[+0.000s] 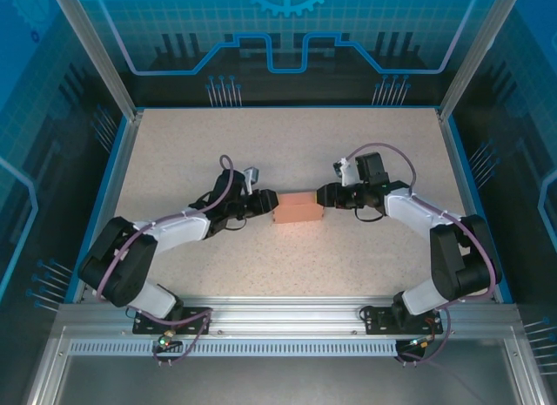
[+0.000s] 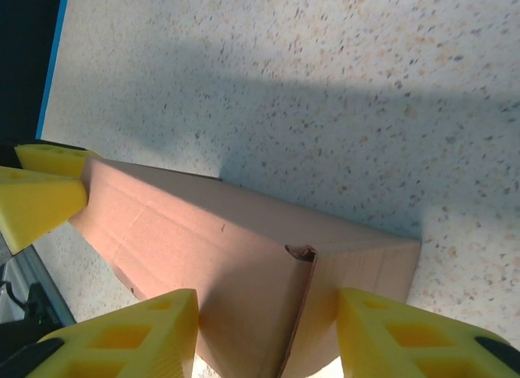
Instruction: Fold the paper box
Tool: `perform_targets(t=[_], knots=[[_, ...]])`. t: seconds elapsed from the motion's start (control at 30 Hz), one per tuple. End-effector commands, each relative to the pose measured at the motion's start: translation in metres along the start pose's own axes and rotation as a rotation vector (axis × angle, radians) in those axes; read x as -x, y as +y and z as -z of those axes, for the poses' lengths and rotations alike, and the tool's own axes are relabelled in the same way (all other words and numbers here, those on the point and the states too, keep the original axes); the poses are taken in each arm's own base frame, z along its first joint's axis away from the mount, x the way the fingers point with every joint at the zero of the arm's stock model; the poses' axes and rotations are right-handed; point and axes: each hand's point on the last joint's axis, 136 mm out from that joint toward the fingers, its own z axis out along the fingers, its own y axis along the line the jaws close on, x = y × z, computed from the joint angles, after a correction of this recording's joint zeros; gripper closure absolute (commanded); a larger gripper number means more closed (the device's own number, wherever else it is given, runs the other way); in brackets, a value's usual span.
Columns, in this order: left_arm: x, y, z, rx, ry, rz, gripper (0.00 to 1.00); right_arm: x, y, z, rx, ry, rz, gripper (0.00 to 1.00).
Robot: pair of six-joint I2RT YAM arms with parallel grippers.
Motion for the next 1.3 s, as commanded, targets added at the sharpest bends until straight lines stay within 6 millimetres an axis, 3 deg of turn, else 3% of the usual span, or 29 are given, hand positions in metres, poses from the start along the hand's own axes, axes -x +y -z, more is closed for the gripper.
perform_targets(t=[0.0, 0.13, 0.3, 0.5, 0.73, 1.07, 1.27], knots=[[0.031, -0.023, -0.012, -0.065, -0.056, 0.009, 0.6, 0.046, 0.039, 0.005, 0.119, -0.115, 0.088, 0.53], [0.076, -0.037, -0.023, -0.098, -0.11, -0.012, 0.6, 0.083, 0.05, -0.002, 0.149, -0.167, 0.133, 0.52], [0.125, -0.035, -0.04, -0.074, -0.157, -0.062, 0.6, 0.121, 0.038, -0.024, 0.142, -0.182, 0.156, 0.52], [0.144, -0.028, -0.06, -0.048, -0.16, -0.12, 0.6, 0.137, 0.013, -0.05, 0.107, -0.173, 0.185, 0.52], [0.128, -0.017, -0.06, -0.027, -0.144, -0.152, 0.57, 0.12, 0.001, -0.054, 0.099, -0.167, 0.21, 0.51], [0.068, 0.008, -0.049, 0.018, -0.084, -0.17, 0.53, 0.068, -0.007, -0.056, 0.058, -0.115, 0.195, 0.48], [0.047, 0.026, -0.047, 0.051, -0.059, -0.144, 0.49, 0.038, -0.028, -0.062, -0.031, -0.049, 0.143, 0.46]])
